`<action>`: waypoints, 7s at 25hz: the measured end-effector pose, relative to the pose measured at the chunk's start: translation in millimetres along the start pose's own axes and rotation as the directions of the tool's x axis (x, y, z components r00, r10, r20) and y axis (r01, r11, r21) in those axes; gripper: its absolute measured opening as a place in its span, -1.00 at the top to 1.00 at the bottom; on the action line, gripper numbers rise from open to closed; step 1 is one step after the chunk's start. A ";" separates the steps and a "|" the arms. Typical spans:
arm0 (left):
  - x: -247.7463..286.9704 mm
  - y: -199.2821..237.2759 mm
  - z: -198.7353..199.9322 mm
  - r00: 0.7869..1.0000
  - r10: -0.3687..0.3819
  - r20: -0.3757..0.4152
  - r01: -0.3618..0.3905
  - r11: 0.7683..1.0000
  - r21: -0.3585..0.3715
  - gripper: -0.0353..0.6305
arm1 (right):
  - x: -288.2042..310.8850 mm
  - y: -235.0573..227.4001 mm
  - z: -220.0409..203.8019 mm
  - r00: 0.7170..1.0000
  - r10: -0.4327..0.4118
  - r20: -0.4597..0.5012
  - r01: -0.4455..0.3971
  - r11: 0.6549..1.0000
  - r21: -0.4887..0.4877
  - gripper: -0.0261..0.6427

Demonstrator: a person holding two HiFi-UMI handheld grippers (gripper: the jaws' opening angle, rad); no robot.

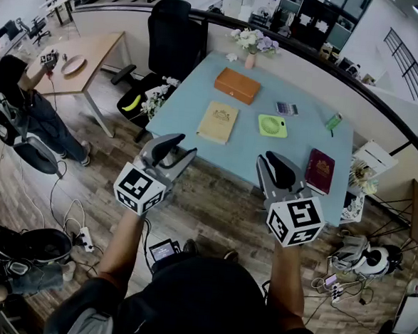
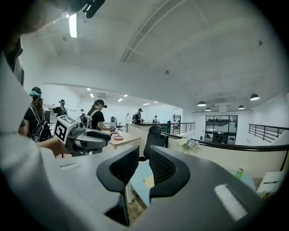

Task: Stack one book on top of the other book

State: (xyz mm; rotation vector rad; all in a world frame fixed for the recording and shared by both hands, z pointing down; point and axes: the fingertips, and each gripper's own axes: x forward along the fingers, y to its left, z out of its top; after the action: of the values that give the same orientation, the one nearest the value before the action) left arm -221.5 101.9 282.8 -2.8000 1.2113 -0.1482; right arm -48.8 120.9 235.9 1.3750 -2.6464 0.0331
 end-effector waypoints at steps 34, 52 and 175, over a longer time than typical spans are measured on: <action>77.1 58.4 -33.9 0.987 0.120 -0.104 -0.123 0.992 -0.018 0.23 | 110.1 -85.4 -14.5 0.989 0.140 0.056 -0.146 0.981 0.130 0.71; 141.1 53.3 -39.1 0.960 0.230 -0.156 -0.235 0.972 -0.010 0.23 | 151.9 -155.5 -25.8 0.963 0.263 0.060 -0.269 0.951 0.151 0.71; 296.8 180.5 -330.3 0.892 -0.170 -0.418 0.020 0.941 -0.338 0.32 | 334.4 -180.4 -307.9 0.903 -0.150 -0.402 0.362 0.771 0.524 0.67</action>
State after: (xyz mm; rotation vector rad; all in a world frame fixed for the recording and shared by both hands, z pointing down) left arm -190.3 -251.5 605.0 -3.2365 1.2755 -0.6917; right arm -50.6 -225.9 580.6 1.7010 -2.2008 1.0466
